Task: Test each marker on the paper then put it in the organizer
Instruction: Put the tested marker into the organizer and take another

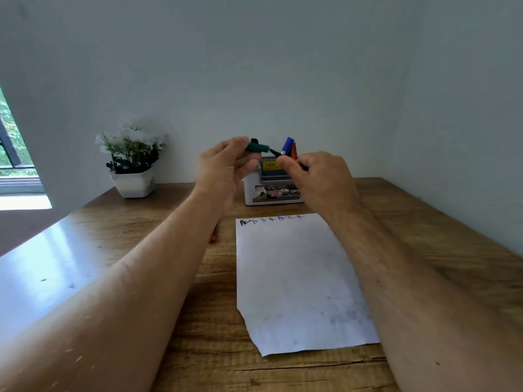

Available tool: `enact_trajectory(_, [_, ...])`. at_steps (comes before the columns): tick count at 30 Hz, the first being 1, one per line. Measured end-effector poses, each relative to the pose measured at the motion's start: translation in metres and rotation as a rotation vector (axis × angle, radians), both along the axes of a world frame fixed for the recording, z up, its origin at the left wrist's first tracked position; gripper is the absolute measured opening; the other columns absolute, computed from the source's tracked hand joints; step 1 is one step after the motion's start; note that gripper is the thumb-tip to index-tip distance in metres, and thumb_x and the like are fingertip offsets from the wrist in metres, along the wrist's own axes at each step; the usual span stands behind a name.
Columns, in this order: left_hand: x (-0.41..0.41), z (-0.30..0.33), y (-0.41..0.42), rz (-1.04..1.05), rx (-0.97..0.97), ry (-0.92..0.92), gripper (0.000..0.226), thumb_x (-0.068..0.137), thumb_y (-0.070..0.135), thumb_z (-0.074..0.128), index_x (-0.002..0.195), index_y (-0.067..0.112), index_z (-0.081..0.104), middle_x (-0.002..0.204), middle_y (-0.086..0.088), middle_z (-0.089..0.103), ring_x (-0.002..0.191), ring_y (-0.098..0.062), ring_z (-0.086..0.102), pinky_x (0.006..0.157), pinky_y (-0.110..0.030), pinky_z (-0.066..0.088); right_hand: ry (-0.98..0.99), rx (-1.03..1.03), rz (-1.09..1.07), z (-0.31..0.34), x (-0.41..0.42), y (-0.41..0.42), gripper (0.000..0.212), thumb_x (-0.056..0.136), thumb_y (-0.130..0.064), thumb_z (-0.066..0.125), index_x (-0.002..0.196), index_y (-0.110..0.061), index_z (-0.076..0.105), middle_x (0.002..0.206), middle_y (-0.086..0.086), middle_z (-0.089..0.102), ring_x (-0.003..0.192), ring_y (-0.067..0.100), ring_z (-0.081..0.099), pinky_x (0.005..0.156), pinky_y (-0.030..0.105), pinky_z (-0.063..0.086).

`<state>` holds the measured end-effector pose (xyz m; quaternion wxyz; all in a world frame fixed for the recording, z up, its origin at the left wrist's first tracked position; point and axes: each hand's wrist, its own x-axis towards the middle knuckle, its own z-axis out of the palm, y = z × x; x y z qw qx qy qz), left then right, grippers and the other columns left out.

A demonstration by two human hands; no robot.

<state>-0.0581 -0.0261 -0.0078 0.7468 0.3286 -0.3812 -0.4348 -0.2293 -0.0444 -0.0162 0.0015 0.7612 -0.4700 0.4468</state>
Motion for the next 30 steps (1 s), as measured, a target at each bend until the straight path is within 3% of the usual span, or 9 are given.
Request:
enact_trajectory(4, [0.006,0.001,0.002,-0.108,-0.064,0.269,0.011,0.089,-0.002,0.065,0.097,-0.001,0.057,0.092,-0.022,0.075,0.081,-0.023,0.075,0.064,-0.02,0.06,-0.23,0.005,0.095,-0.001,-0.001,0.003,0.046,0.101,-0.047,0.043,0.084,-0.012,0.067,0.065,-0.006,0.059,0.05,-0.001,0.053,0.043,0.01,0.034])
enact_trajectory(8, [0.003,0.001,0.004,-0.187,-0.085,0.318,0.026,0.092,-0.004,0.058,0.118,-0.003,0.054,0.097,-0.021,0.074,0.085,-0.021,0.075,0.068,-0.021,0.06,-0.356,0.03,0.198,-0.002,0.004,0.003,0.032,0.104,-0.028,0.045,0.106,-0.009,0.07,0.079,-0.005,0.064,0.065,-0.004,0.055,0.052,0.002,0.039])
enact_trajectory(11, [-0.001,0.002,0.004,-0.207,-0.075,0.231,0.034,0.098,-0.006,0.046,0.123,0.007,0.064,0.103,-0.018,0.066,0.087,-0.02,0.07,0.084,-0.029,0.059,-0.471,0.113,0.252,-0.003,0.005,0.001,0.03,0.103,-0.022,0.047,0.118,-0.008,0.069,0.072,-0.002,0.066,0.058,0.002,0.054,0.059,0.013,0.046])
enact_trajectory(15, [-0.01,0.0,0.003,-0.158,-0.019,0.083,0.04,0.102,-0.003,0.038,0.121,0.016,0.068,0.079,-0.003,0.057,0.073,-0.012,0.057,0.09,-0.037,0.056,-0.678,0.269,0.414,0.001,0.001,0.003,0.035,0.099,-0.009,0.052,0.133,-0.015,0.059,0.091,0.007,0.073,0.048,0.013,0.059,0.05,0.03,0.056])
enact_trajectory(20, [-0.024,-0.005,0.005,-0.159,0.116,0.0,0.028,0.106,0.007,0.036,0.105,0.022,0.059,0.09,-0.007,0.056,0.076,-0.016,0.057,0.087,-0.044,0.058,-0.963,0.381,0.434,0.007,-0.009,0.002,0.035,0.097,-0.001,0.04,0.114,-0.012,0.068,0.102,0.013,0.072,0.049,0.019,0.063,0.052,0.035,0.06])
enact_trajectory(22, [-0.032,-0.011,0.005,-0.184,0.176,-0.063,0.025,0.106,0.009,0.036,0.104,0.021,0.057,0.093,-0.007,0.057,0.075,-0.017,0.058,0.085,-0.048,0.058,-1.012,0.43,0.383,0.004,-0.013,-0.003,0.025,0.095,-0.002,0.048,0.109,-0.01,0.067,0.096,0.011,0.074,0.054,0.02,0.067,0.055,0.035,0.06])
enact_trajectory(25, [-0.043,-0.02,0.005,-0.208,0.25,-0.151,0.025,0.105,0.008,0.037,0.103,0.022,0.057,0.092,-0.006,0.056,0.073,-0.017,0.058,0.084,-0.053,0.058,-0.954,0.463,0.267,-0.004,-0.017,-0.008,0.007,0.094,-0.015,0.06,0.09,-0.011,0.064,0.074,0.009,0.071,0.045,0.014,0.061,0.041,0.024,0.05])
enact_trajectory(28, [-0.049,-0.027,0.003,-0.195,0.307,-0.206,0.024,0.105,0.009,0.038,0.102,0.023,0.058,0.096,-0.008,0.053,0.08,-0.019,0.056,0.081,-0.057,0.058,-0.778,0.518,0.099,-0.014,-0.022,-0.015,0.04,0.098,-0.036,0.051,0.075,-0.008,0.067,0.051,0.004,0.059,0.034,0.012,0.049,0.035,0.02,0.039])
enact_trajectory(30, [-0.049,-0.03,0.001,-0.18,0.335,-0.231,0.023,0.104,0.01,0.039,0.103,0.023,0.058,0.098,-0.008,0.054,0.083,-0.021,0.055,0.081,-0.057,0.058,-0.7,0.55,0.069,-0.02,-0.022,-0.017,0.031,0.094,-0.028,0.055,0.079,-0.006,0.071,0.054,0.007,0.062,0.037,0.016,0.053,0.037,0.021,0.04])
